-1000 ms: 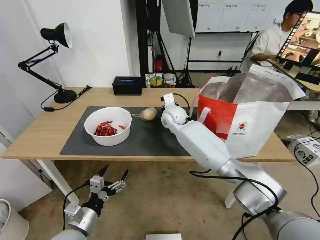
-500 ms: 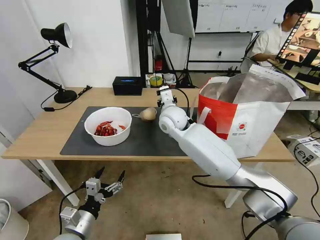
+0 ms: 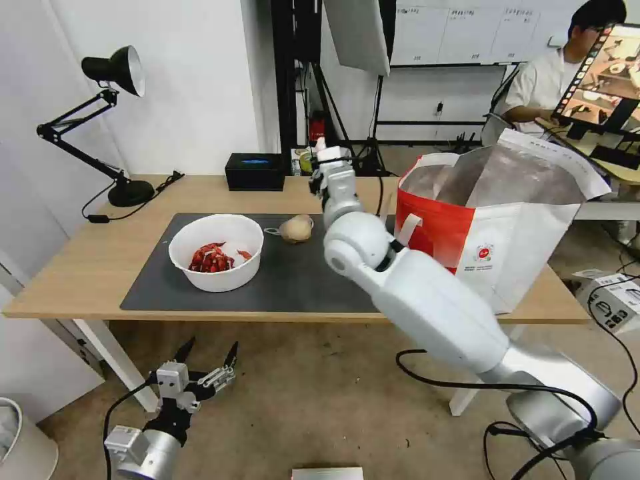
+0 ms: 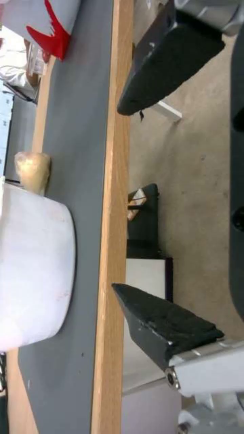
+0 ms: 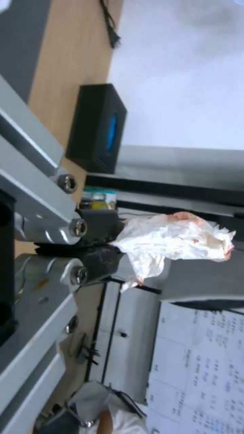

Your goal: Pick up the trash from the table and place it into the takeout bag.

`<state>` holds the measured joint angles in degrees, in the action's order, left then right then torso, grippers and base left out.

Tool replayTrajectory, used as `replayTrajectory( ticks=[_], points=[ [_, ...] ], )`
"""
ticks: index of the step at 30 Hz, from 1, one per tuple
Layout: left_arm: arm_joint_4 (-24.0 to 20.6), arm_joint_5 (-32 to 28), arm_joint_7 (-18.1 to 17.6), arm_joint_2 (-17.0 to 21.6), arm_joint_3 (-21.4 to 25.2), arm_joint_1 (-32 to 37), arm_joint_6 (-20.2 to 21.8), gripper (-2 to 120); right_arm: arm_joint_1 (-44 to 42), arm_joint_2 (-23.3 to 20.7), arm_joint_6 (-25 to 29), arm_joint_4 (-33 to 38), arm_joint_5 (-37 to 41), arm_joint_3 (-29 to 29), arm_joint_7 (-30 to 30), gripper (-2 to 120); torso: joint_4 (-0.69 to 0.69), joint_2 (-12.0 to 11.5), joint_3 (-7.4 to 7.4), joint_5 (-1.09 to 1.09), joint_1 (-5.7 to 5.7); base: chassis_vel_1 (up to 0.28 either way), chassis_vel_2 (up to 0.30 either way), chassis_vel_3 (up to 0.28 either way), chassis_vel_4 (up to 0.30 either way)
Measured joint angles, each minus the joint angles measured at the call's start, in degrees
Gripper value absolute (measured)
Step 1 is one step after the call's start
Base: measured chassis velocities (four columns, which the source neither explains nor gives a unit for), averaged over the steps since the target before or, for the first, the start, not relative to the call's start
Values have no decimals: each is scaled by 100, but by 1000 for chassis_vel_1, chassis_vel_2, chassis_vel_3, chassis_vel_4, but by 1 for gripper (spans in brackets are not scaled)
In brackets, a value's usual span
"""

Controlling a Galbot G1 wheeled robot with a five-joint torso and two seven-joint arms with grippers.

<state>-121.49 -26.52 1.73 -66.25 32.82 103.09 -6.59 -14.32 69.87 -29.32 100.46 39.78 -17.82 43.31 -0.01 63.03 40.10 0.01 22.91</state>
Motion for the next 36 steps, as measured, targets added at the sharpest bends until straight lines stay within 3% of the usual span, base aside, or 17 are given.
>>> replayTrajectory(
  ticks=[18,36],
  points=[
    [-36,6,2,13,-45,1,0,100,-86,-812,-120,609,380,652,152,0,0,-1,0,0,0,0,0,0,0],
    [-100,23,3,40,-58,22,9,100,-551,-1428,-370,941,1223,1274,1035,0,1,-1,0,-1,1,0,0,0,0]
  ],
)
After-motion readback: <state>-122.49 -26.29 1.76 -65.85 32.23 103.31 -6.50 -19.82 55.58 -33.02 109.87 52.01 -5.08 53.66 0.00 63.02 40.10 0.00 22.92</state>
